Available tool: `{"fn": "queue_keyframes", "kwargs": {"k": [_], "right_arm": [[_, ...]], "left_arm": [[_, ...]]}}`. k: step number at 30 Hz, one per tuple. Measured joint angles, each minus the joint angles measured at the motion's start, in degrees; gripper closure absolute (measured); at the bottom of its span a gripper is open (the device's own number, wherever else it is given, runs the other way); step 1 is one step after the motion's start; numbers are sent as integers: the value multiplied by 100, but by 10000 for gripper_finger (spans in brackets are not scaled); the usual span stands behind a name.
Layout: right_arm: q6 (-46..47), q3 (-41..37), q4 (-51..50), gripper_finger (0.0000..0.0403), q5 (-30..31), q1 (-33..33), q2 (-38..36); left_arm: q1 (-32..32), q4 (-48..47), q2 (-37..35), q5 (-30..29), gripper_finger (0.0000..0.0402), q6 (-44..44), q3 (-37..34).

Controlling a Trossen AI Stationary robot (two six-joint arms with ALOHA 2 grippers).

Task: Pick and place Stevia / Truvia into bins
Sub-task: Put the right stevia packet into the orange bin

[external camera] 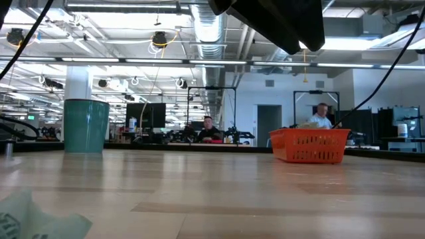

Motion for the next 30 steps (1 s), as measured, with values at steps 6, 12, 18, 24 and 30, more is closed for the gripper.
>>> {"fn": "queue_keyframes", "kwargs": {"k": [6,12,18,24,30], "right_arm": [[12,1,-3,395,-2,-7,0],[-23,230,-91,400,-13,-205,-4],[-603,811,-617,401,1217,-613,-11],[-1386,1062,-867,401,3062,-1357,-215],[-2416,1062,-856,402,4296,-2507,-1009]], "left_arm": [[0,0,0,0,243,-3,0],[0,-2,0,-2,243,-3,0],[0,-2,2,-42,243,-5,0],[0,-2,2,-39,243,-132,2],[-19,-2,2,-39,243,-180,0]]}}
